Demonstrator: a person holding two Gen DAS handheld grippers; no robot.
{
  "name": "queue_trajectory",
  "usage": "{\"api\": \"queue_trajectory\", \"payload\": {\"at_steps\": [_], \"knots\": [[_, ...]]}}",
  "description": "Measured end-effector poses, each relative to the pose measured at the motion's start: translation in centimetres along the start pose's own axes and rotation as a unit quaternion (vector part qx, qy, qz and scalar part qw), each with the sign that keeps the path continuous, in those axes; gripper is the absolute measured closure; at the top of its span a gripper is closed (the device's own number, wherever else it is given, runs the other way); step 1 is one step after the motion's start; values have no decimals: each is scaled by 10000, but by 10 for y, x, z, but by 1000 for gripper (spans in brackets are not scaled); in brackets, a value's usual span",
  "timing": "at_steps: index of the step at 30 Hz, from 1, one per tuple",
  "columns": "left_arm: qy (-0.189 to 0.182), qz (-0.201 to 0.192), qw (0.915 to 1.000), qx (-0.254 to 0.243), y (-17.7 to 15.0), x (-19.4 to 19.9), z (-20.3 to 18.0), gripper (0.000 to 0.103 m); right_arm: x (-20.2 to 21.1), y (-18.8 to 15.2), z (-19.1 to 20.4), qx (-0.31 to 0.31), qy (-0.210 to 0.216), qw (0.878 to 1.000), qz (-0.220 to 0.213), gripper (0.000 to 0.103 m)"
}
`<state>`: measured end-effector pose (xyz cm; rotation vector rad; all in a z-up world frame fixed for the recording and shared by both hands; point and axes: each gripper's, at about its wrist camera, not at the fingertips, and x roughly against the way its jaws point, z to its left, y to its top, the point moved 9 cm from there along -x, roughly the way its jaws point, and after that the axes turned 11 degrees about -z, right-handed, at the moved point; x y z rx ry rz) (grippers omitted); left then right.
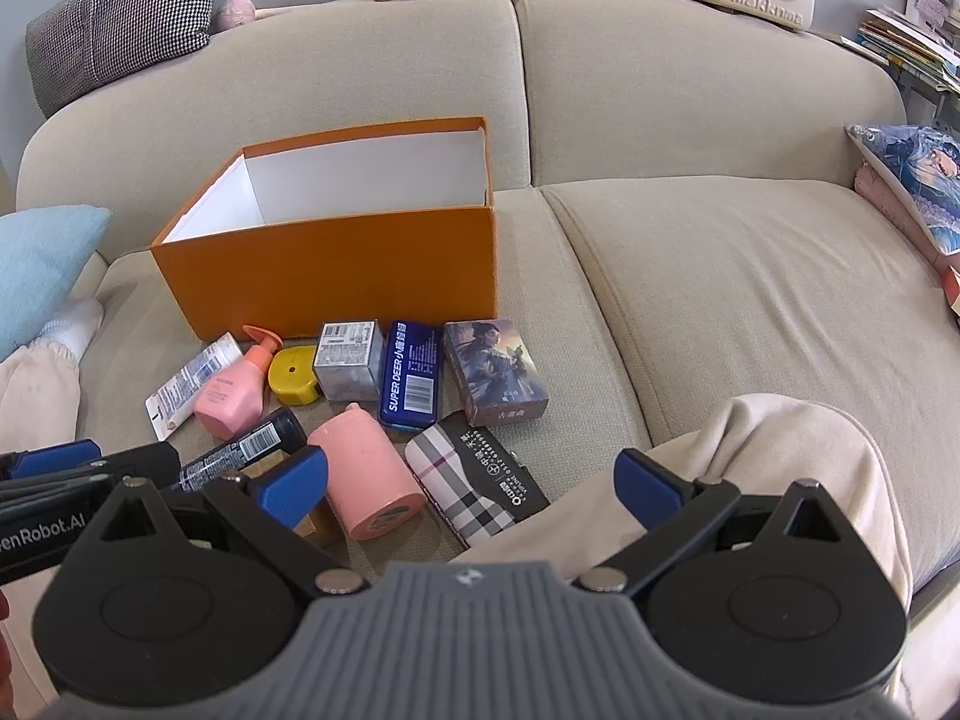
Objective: Organize rigid objects
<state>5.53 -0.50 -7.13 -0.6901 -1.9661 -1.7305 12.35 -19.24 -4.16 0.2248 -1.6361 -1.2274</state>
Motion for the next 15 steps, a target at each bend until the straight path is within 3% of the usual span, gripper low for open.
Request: {"api": "queue_trajectory", "payload": {"at_steps": [15], "knots": [[-37, 107, 9999, 27, -5, -7, 3, 26, -5, 0, 7, 35, 131, 9999, -27, 2]]}}
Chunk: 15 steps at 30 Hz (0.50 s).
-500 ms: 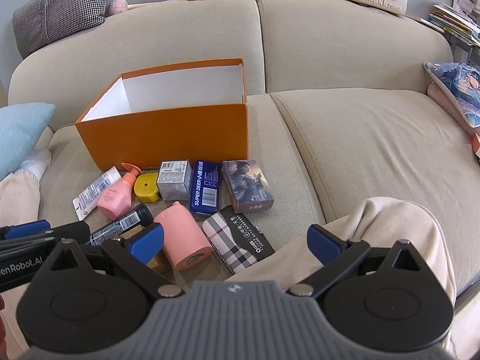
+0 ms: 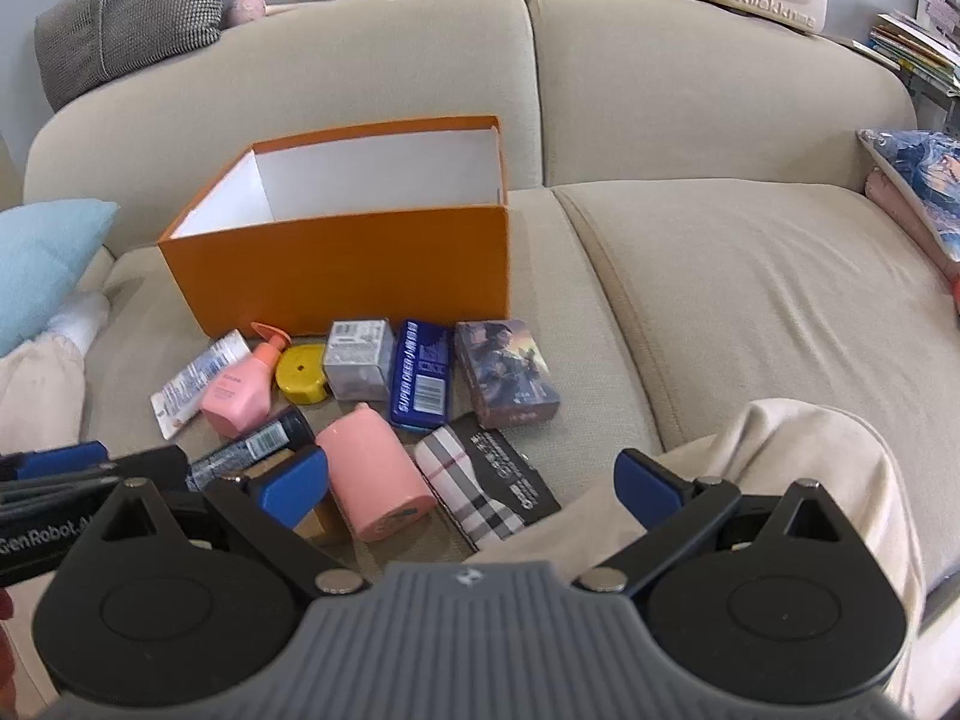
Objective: Organize rigid objects
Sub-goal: 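Grasp the pink sippy cup with the right gripper while the left grasps the pink pump bottle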
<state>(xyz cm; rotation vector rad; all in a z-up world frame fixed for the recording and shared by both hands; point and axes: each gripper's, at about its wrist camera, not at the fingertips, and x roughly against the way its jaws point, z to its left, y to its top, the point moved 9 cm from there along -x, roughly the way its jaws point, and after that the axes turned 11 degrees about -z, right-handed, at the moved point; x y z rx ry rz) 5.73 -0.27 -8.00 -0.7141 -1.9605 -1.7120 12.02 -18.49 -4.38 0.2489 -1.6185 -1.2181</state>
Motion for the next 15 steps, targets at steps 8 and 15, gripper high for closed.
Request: {"api": "queue_trajectory", "payload": {"at_steps": [8, 15], "knots": [[-207, 163, 9996, 53, 0, -24, 8, 40, -29, 1, 11, 38, 221, 9996, 188, 18], [-552, 568, 9968, 148, -13, -48, 10, 50, -62, -6, 22, 4, 623, 9965, 552, 31]]}}
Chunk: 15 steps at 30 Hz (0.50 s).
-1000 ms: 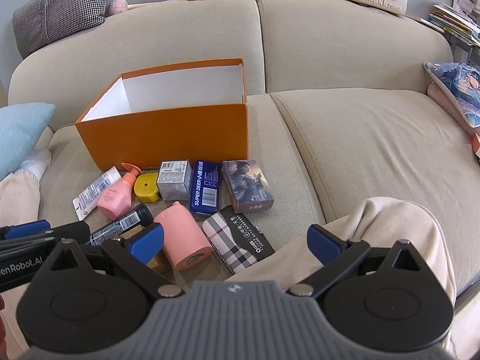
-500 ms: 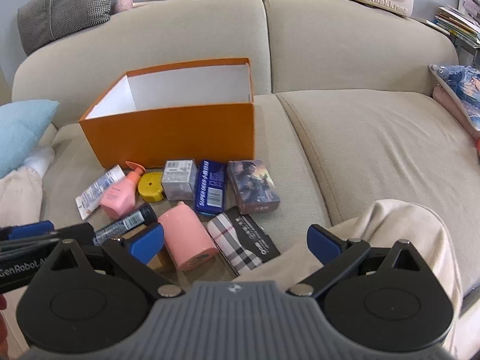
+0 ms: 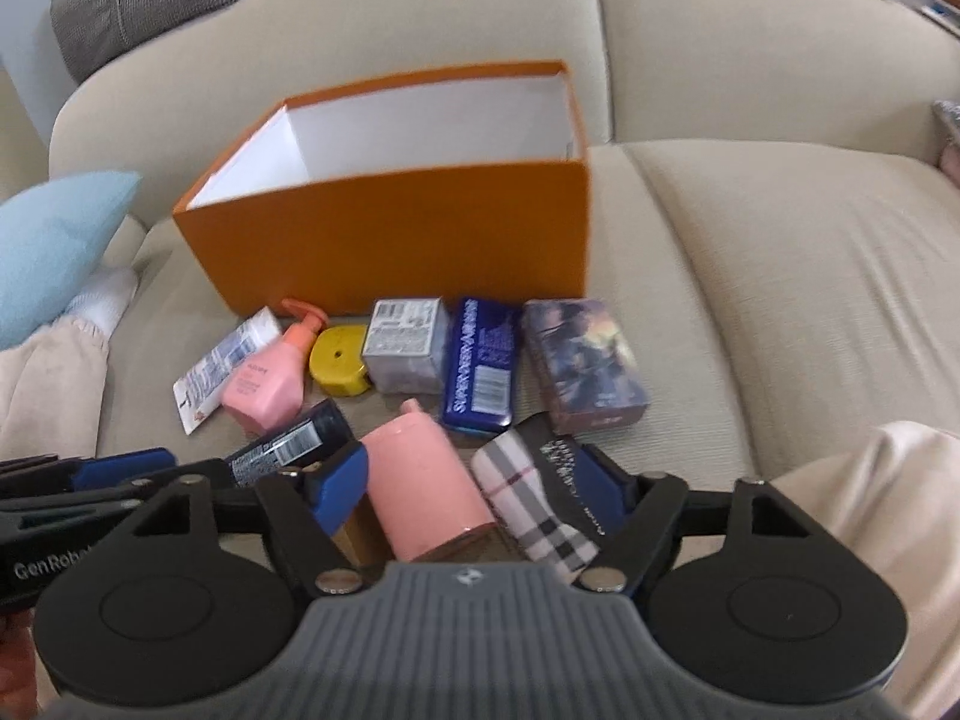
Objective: Organize rigid objects
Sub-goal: 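Grasp the pink sippy cup with the right gripper while the left grasps the pink pump bottle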
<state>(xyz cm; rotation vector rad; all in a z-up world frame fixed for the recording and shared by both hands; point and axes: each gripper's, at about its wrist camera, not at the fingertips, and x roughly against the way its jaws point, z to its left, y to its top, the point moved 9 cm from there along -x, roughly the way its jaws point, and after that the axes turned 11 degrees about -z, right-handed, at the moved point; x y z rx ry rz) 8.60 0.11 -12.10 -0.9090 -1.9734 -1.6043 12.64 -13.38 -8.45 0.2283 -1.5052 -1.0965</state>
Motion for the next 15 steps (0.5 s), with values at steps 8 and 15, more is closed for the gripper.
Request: {"api": "queue_trajectory", "payload": {"at_steps": [8, 15], "knots": [[58, 323, 9982, 500, -8, -21, 9, 48, -30, -13, 0, 259, 103, 9986, 441, 48], [190, 540, 9973, 469, -5, -32, 20, 48, -49, -17, 9, 505, 481, 9949, 727, 48]]}}
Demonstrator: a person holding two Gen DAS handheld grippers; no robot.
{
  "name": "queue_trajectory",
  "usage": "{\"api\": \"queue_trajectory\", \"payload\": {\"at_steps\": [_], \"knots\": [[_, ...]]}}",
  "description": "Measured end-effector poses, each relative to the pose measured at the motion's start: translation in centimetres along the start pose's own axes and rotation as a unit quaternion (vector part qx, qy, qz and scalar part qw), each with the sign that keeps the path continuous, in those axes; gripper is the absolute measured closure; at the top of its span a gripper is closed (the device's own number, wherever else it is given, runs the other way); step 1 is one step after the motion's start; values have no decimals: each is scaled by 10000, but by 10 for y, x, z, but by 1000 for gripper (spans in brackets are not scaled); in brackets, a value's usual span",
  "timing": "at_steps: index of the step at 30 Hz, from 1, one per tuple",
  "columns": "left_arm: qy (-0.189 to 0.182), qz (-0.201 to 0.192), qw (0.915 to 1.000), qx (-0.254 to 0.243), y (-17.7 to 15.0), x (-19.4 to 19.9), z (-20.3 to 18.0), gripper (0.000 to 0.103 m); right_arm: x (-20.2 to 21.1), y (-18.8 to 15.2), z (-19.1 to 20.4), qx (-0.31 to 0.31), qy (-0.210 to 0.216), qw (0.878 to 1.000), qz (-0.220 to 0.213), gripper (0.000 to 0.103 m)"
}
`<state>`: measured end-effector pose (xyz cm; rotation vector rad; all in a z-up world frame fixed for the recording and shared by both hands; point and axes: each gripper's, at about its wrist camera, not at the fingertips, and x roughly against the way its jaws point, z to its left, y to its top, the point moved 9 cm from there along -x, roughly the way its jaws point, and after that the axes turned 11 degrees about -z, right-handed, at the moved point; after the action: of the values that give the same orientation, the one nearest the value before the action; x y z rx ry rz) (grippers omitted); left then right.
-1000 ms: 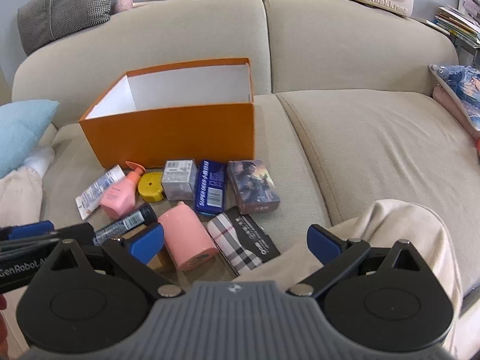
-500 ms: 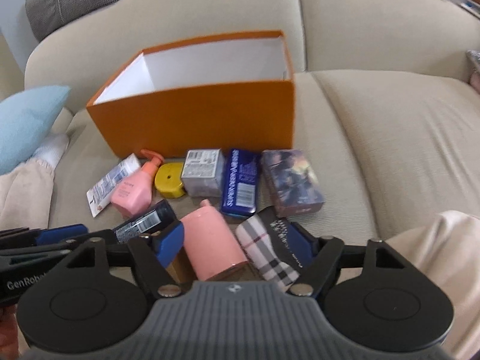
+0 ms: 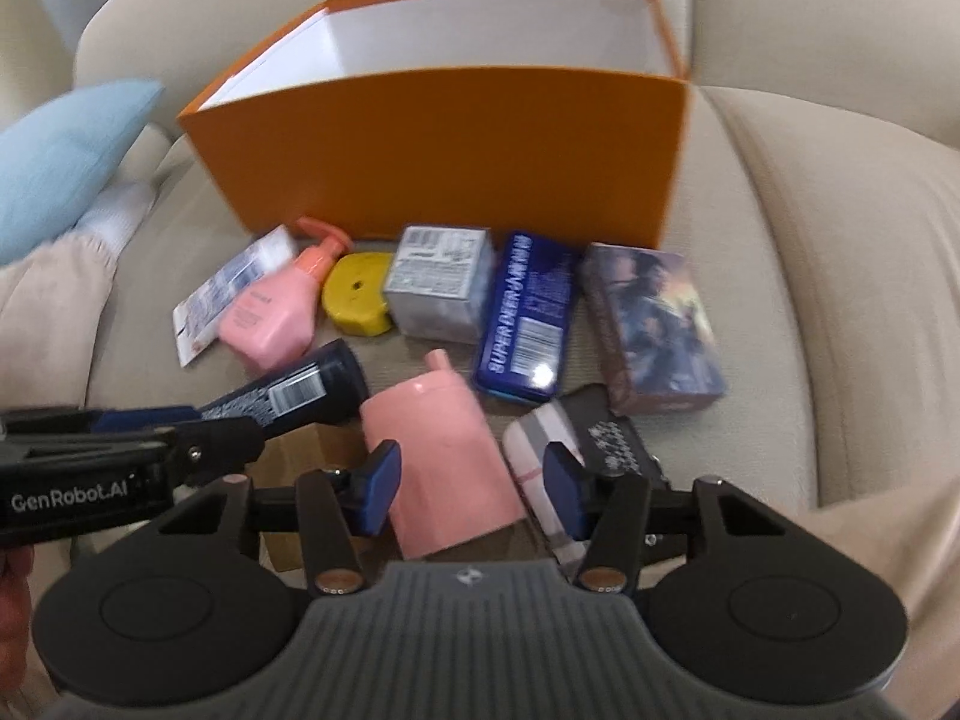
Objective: Organize rigid objects
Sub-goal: 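Grasp the pink sippy cup with the right gripper while the left grasps the pink pump bottle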
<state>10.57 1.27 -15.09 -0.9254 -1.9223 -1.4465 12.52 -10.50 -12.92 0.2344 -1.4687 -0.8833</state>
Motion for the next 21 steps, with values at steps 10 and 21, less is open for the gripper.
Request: {"api": "queue_trajectory", "payload": {"at_steps": [10, 21], "knots": [[199, 11, 9997, -112, 13, -12, 11, 46, -34, -6, 17, 164, 506, 9967, 613, 43], [507, -29, 9977, -460, 37, -31, 24, 45, -41, 1, 29, 510, 522, 9952, 646, 43]]}}
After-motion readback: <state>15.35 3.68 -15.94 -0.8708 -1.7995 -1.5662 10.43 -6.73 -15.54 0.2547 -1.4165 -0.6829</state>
